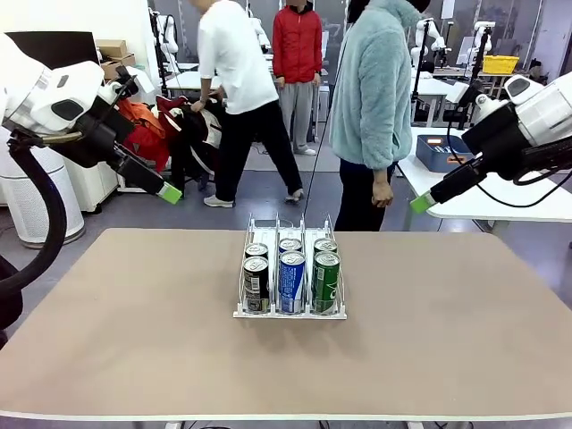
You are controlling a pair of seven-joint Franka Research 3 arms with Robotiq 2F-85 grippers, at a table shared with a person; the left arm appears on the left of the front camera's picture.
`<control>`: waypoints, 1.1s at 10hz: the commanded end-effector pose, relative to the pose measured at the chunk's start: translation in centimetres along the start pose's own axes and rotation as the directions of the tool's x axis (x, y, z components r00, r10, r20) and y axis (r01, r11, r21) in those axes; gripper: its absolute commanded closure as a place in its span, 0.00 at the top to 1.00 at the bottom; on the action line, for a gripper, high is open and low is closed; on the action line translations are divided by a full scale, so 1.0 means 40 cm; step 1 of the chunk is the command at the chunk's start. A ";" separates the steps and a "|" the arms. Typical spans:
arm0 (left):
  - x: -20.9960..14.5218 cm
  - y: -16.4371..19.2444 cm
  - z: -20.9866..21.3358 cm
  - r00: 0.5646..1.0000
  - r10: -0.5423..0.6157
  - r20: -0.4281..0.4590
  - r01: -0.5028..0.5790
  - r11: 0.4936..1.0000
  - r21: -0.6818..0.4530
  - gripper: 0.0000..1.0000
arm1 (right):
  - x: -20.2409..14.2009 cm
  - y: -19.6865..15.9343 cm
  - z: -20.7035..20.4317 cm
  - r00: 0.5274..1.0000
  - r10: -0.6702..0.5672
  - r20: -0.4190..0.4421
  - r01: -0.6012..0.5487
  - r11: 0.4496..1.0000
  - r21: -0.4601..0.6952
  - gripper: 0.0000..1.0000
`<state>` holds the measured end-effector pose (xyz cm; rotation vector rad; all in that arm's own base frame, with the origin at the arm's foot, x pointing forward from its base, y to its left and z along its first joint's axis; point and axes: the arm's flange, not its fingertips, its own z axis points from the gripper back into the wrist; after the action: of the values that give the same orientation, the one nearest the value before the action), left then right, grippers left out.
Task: Fill the beverage cans into the dispenser.
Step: Pick up the Sprite handed by the human.
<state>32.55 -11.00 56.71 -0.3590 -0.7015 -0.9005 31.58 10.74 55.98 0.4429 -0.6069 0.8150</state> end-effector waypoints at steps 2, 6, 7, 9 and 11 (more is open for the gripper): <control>0.014 -0.007 0.033 1.000 0.002 -0.010 -0.002 0.999 0.052 1.00 | 0.018 -0.008 0.082 0.996 0.029 0.079 -0.036 0.996 0.079 1.00; 0.027 0.037 0.197 0.988 -0.066 0.140 0.066 0.998 0.004 1.00 | 0.070 -0.048 0.314 0.988 0.088 0.127 -0.105 0.986 0.129 1.00; 0.032 0.055 0.227 0.981 -0.094 0.169 0.093 0.996 0.011 1.00 | 0.077 -0.060 0.364 0.986 0.096 0.138 -0.115 0.985 0.130 1.00; 0.044 0.072 0.292 0.973 -0.161 0.168 0.163 0.987 0.004 1.00 | 0.088 -0.055 0.457 0.992 0.096 0.084 -0.103 0.991 0.087 1.00; 0.053 0.069 0.326 0.975 -0.199 0.099 0.199 0.980 0.012 1.00 | 0.097 -0.040 0.518 0.992 0.124 0.032 -0.124 0.992 -0.009 1.00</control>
<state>30.13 -3.65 67.46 -0.3748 -0.8835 -1.0394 28.14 -0.23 73.32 0.4992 -0.6888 0.9048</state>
